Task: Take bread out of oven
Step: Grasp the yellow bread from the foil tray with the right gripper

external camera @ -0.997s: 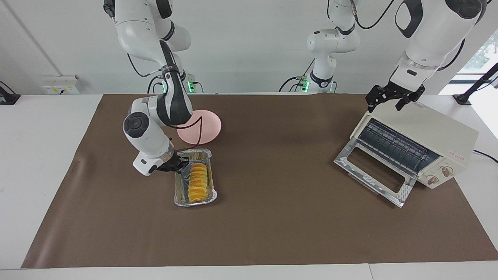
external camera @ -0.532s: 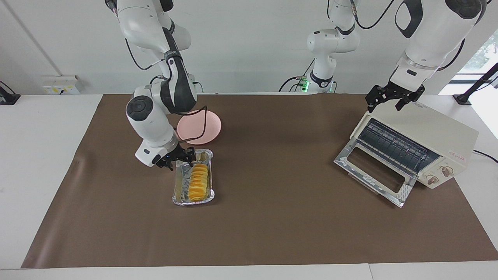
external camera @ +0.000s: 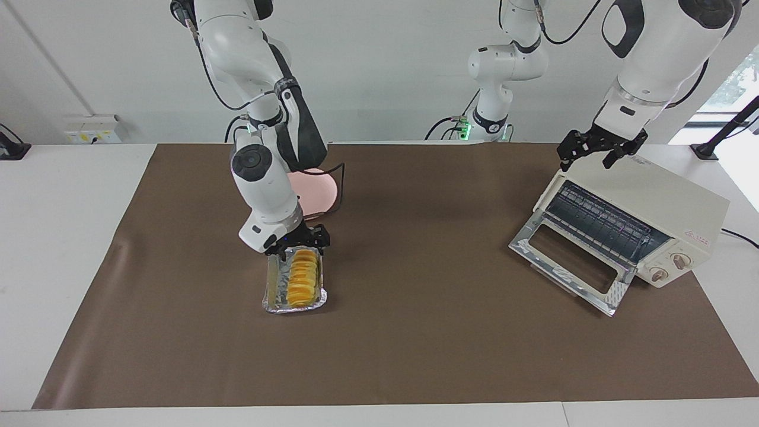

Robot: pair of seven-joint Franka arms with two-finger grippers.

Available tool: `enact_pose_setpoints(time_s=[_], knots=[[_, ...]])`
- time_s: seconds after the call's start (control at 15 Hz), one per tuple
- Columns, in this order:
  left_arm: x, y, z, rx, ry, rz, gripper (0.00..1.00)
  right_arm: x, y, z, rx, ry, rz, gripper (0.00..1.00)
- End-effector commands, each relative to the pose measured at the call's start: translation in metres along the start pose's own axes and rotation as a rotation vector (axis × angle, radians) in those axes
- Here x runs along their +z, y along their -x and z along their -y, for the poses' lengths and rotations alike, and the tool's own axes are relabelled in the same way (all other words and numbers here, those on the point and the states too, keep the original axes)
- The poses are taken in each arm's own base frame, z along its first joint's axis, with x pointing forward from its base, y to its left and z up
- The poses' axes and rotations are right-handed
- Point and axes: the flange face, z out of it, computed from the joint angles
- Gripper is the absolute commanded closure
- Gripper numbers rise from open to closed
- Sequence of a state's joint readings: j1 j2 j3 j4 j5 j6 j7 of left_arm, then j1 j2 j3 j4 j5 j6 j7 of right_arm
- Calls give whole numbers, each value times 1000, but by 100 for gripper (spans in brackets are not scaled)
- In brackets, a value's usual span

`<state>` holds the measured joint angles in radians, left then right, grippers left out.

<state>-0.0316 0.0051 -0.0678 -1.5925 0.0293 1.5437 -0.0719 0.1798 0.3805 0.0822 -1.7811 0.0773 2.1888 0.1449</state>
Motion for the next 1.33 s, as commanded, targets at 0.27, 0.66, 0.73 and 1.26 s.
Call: enact_pose_setpoints(time_s=[0.27,0.66,0.73,1.26], knots=[[-1,7,0,7,16,-10,0,11,-5,-7,27,-18,-19,12],[-2,8,0,4,16,-7,0,22,2,-9,43,-16,-19,35],[-2,8,0,3,16,-10,0,25,4,-10,43,-16,-26,35],[-2,7,12,-23,16,-6,0,29,8,-13,41,-12,-16,98]])
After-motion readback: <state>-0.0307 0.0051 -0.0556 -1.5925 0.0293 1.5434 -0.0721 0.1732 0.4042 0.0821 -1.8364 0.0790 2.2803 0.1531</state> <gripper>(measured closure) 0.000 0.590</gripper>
